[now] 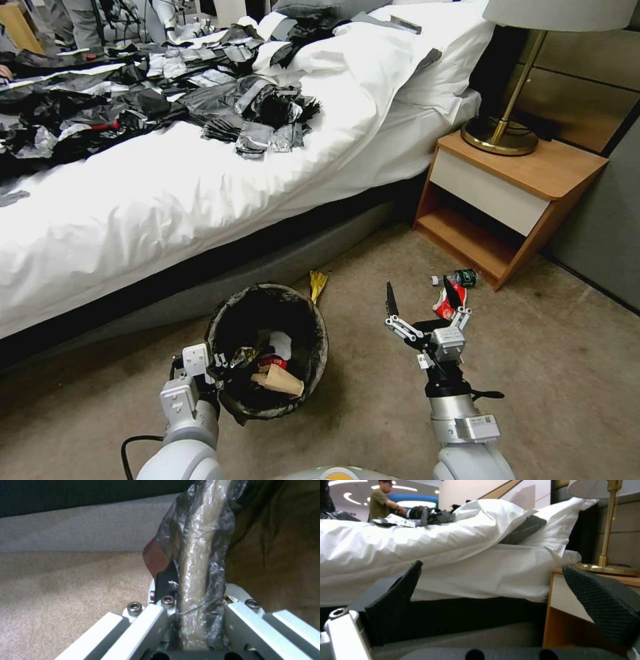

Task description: Pick up the trash bin, then pick up the garbage from the floor and place it into the trash bin.

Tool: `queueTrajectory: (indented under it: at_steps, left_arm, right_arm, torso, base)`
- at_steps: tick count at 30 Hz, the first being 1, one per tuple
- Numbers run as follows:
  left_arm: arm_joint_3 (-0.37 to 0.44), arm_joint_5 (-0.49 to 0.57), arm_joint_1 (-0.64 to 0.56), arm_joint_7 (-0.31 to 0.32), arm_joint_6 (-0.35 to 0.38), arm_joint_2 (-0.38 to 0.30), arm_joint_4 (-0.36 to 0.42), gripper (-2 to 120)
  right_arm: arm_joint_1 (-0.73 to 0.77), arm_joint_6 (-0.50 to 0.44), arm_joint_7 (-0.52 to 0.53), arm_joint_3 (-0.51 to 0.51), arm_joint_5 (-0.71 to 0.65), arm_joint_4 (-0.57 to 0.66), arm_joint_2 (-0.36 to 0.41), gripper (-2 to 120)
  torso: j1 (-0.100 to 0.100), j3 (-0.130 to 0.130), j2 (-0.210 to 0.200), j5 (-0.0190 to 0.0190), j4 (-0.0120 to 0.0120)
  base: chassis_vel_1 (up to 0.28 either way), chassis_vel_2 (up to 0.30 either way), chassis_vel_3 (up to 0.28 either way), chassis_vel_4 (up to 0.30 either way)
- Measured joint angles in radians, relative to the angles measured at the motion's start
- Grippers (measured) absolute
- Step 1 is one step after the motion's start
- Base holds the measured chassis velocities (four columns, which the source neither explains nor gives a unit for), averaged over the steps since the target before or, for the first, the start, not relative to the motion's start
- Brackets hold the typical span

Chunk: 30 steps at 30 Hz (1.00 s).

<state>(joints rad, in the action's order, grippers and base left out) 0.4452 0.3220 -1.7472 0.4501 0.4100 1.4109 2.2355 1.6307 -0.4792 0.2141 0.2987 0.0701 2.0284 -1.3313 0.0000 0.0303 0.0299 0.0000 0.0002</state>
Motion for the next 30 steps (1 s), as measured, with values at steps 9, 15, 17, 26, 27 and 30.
queueTrajectory:
  at_steps: [9,15,17,26,27,30]
  left_arm:
    - [-0.004,0.004,0.004,0.003,0.008,0.004,0.000,0]
    - [-0.008,0.005,0.007,0.005,0.017,0.005,0.000,0]
    - [-0.010,0.005,0.008,0.005,0.018,0.005,0.000,0]
    - [-0.011,0.003,0.005,0.006,0.022,0.003,0.001,0]
    - [-0.011,0.003,0.004,0.006,0.022,0.003,0.003,0]
    - [-0.012,0.003,0.003,0.006,0.022,0.003,0.007,0]
  right_arm:
    - [-0.013,-0.001,0.001,-0.001,0.002,-0.004,0.000,100]
    - [-0.012,-0.003,0.001,0.001,0.002,-0.004,0.000,100]
    - [-0.011,-0.005,0.000,0.002,0.002,-0.004,-0.001,100]
    - [0.005,-0.008,-0.005,-0.008,0.016,0.004,-0.006,100]
    - [0.006,-0.009,-0.005,-0.009,0.019,0.007,-0.006,100]
    - [0.006,-0.008,-0.006,-0.009,0.023,0.009,-0.008,100]
  torso:
    - [0.000,0.000,0.000,0.0000,-0.0003]
    - [0.000,0.000,0.000,0.0000,-0.0001]
    - [0.000,0.000,0.000,0.0000,-0.0001]
    - [0.000,0.000,0.000,0.0000,-0.0001]
    - [0.000,0.000,0.000,0.0000,-0.0001]
    - [0.000,0.000,0.000,0.0000,-0.0001]
  base:
    - [0.000,0.000,0.000,0.000]
    - [0.000,0.000,0.000,0.000]
    - [0.000,0.000,0.000,0.000]
    - [0.000,0.000,0.000,0.000]
    - [0.000,0.000,0.000,0.000]
    - [0.000,0.000,0.000,0.000]
